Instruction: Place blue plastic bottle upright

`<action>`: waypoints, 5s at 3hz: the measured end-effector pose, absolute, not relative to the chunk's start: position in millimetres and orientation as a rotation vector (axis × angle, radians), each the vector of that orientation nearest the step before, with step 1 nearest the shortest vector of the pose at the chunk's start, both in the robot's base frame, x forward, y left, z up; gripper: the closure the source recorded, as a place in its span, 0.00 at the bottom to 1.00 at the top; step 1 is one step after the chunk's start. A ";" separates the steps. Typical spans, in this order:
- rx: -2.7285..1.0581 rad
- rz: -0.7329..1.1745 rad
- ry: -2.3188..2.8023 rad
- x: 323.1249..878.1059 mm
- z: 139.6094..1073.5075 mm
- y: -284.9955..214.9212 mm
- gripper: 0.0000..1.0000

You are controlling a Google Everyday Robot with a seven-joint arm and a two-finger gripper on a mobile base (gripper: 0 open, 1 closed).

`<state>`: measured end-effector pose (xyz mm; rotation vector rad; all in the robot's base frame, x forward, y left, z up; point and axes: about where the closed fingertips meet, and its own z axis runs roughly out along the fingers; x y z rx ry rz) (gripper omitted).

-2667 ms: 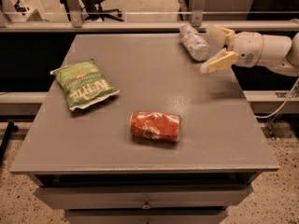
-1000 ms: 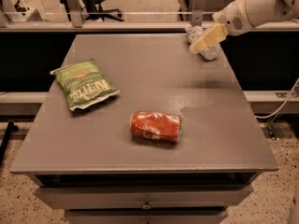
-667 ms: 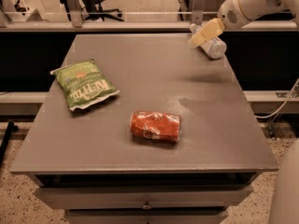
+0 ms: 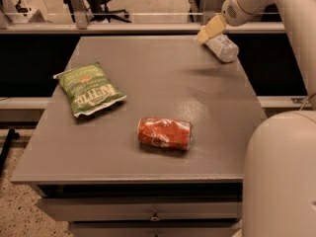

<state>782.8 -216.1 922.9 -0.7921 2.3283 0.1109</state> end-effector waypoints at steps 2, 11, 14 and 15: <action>-0.717 -0.013 2.451 808.7 903.6 -217.0 0.00; -0.661 -0.196 2.609 822.7 850.4 -236.1 0.42; -0.758 -0.019 2.380 805.5 921.8 -241.3 1.00; -0.829 0.162 2.177 780.5 960.6 -248.0 1.00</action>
Offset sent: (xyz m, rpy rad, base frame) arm 0.0647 -0.0134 -0.0006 -0.1290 0.1027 -0.1595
